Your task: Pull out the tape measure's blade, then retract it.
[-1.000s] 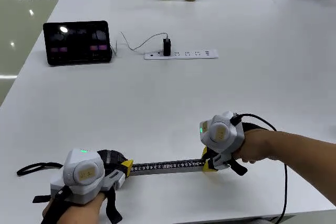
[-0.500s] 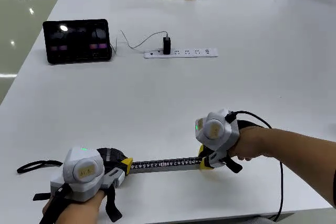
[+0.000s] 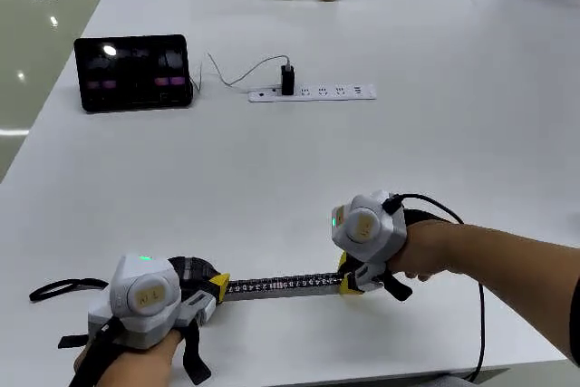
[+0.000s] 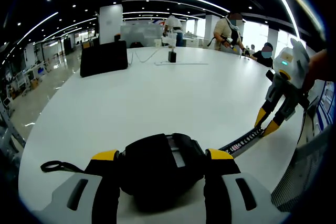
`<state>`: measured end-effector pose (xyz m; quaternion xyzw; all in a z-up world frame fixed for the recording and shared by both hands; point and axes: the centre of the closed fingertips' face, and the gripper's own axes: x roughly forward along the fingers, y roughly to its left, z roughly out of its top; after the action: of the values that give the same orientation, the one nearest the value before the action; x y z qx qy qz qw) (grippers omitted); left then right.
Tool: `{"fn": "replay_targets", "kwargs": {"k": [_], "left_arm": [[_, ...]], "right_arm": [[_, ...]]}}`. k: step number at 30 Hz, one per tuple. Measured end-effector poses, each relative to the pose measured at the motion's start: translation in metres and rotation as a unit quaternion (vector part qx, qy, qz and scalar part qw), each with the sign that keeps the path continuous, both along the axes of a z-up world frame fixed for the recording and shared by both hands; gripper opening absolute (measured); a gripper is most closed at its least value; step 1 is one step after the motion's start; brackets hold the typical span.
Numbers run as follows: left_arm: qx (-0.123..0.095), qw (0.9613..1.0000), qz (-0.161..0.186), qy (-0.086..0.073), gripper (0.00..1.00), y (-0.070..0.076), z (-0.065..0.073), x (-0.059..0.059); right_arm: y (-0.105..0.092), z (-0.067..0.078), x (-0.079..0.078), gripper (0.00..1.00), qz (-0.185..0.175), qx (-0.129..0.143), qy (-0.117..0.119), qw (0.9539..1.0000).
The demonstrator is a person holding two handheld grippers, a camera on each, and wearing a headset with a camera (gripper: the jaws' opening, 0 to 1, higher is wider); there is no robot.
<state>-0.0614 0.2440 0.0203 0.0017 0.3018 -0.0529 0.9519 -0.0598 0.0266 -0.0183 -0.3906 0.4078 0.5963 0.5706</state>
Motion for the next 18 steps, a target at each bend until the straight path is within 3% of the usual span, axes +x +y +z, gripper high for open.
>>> {"fn": "replay_targets", "kwargs": {"k": [5, 6, 9, 10, 11, 12, 14, 18], "left_arm": [[0.0, 1.0, 0.0, 0.0, 0.6, 0.0, -0.001, 0.0], [-0.047, 0.9984, -0.024, 0.02, 0.6, -0.019, -0.008, -0.005], [0.003, 1.0, -0.006, -0.002, 0.6, 0.006, -0.007, 0.005], [-0.007, 0.9998, 0.011, 0.017, 0.6, 0.004, -0.011, -0.002], [-0.004, 0.9998, 0.012, 0.016, 0.6, 0.004, -0.011, -0.002], [-0.041, 0.999, -0.015, 0.01, 0.6, -0.012, -0.006, -0.001], [-0.026, 0.9996, -0.008, 0.01, 0.6, -0.004, -0.003, -0.001], [-0.02, 0.9997, -0.009, 0.007, 0.6, 0.001, -0.001, 0.0]], "right_arm": [[0.002, 0.0, 0.0, 0.11, -0.005, 0.002, 0.003, 1.0], [0.003, 0.0, 0.0, 0.11, -0.004, 0.001, 0.003, 1.0], [0.004, 0.0, 0.0, 0.11, -0.002, -0.001, 0.002, 1.0], [0.005, 0.0, -0.001, 0.11, -0.001, -0.001, 0.002, 1.0], [0.005, 0.0, -0.001, 0.11, 0.0, -0.001, 0.002, 1.0], [0.005, 0.0, -0.001, 0.11, 0.001, -0.001, 0.002, 1.0], [0.007, 0.0, -0.001, 0.11, -0.002, 0.0, 0.005, 1.0], [0.01, 0.0, -0.001, 0.1, 0.0, 0.002, 0.006, 1.0]]}}
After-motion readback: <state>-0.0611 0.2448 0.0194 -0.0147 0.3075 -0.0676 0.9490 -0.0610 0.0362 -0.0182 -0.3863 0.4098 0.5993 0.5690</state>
